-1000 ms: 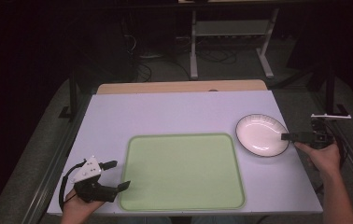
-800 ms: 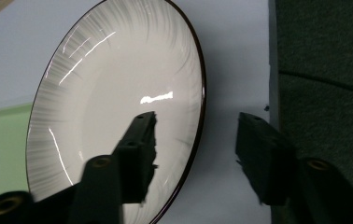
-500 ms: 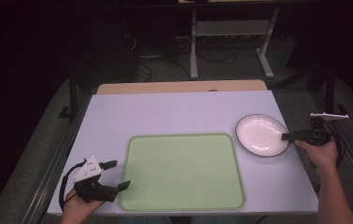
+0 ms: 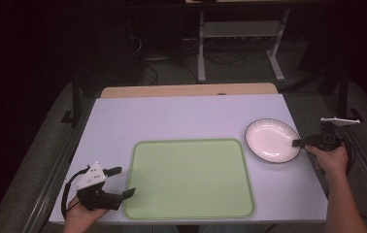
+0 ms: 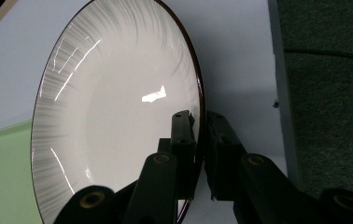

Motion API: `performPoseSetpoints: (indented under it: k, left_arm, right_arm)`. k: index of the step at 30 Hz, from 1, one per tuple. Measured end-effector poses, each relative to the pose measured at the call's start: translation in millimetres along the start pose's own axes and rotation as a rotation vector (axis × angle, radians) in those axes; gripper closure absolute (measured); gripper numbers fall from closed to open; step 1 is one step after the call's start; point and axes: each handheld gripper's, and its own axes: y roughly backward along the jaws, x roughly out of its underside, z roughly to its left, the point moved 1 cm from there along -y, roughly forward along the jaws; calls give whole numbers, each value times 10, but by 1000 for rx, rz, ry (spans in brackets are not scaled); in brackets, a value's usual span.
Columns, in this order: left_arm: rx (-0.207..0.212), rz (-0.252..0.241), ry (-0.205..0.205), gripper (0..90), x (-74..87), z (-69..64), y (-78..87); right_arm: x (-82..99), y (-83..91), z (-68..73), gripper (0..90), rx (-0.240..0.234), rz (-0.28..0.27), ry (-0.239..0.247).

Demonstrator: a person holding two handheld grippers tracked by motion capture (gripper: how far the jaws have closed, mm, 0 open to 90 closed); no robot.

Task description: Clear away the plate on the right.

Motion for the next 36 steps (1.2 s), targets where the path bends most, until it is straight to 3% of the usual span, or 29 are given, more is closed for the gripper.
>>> performPoseSetpoints:
  k: [12, 17, 22, 27, 36]
  left_arm:
    - [0, -3, -1, 138, 1, 8, 14]
    - [-1, -3, -3, 138, 0, 7, 14]
    - [-1, -2, 0, 138, 0, 13, 14]
    - [-2, -5, 1, 138, 1, 19, 15]
    - [-2, -9, 2, 138, 3, 25, 25]
  right_arm:
    - [-1, -27, 15, 807, 9, -1, -8]
    - [-8, -22, -1, 826, -3, 2, -45]
    - [14, -21, -60, 836, -49, -17, -92]
    - [15, -18, -44, 842, -37, -24, -102]
    - [37, -1, -61, 839, -70, -55, -160]
